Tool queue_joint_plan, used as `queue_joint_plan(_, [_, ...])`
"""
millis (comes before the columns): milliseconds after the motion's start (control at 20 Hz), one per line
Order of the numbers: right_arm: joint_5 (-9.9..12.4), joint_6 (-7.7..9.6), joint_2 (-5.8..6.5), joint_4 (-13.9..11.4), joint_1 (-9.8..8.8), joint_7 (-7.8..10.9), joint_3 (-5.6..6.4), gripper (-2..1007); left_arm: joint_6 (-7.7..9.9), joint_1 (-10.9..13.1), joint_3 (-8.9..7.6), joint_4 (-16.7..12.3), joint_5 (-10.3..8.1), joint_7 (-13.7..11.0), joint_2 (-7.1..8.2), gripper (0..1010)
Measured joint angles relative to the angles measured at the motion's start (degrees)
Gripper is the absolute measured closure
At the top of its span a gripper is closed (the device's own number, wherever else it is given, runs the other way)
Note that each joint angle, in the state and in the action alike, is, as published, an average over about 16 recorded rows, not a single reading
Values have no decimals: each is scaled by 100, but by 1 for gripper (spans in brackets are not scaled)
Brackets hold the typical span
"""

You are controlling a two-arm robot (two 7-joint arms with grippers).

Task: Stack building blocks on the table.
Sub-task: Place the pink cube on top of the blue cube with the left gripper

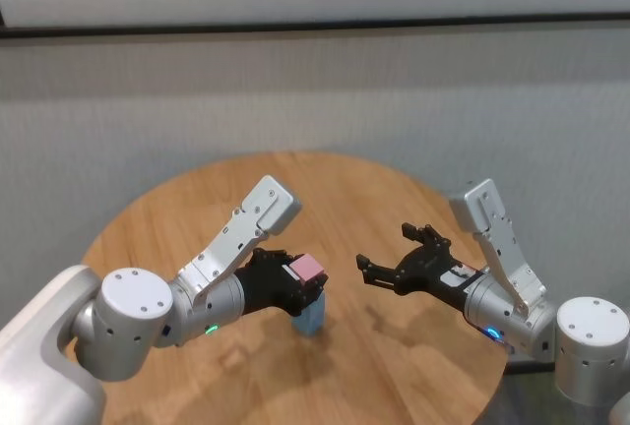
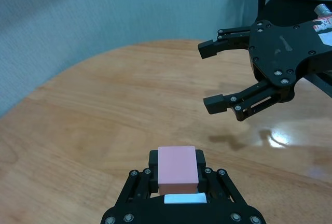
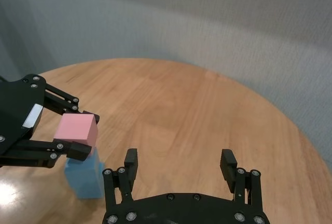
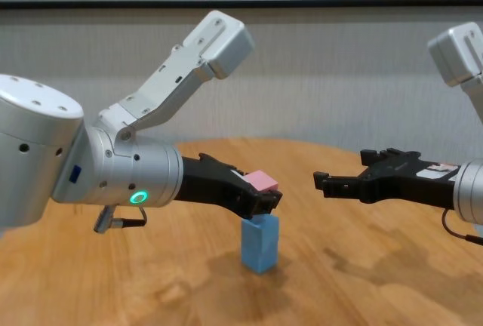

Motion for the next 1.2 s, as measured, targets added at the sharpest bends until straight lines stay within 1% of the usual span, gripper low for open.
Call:
queue_joint_plan(550, [0,0,0,0,0,0,0,0,89,55,-8,-117,30,21,18,613])
queue_joint_plan(1200, [0,0,0,0,0,0,0,0,115,53,6,-76,61,2,-21,613])
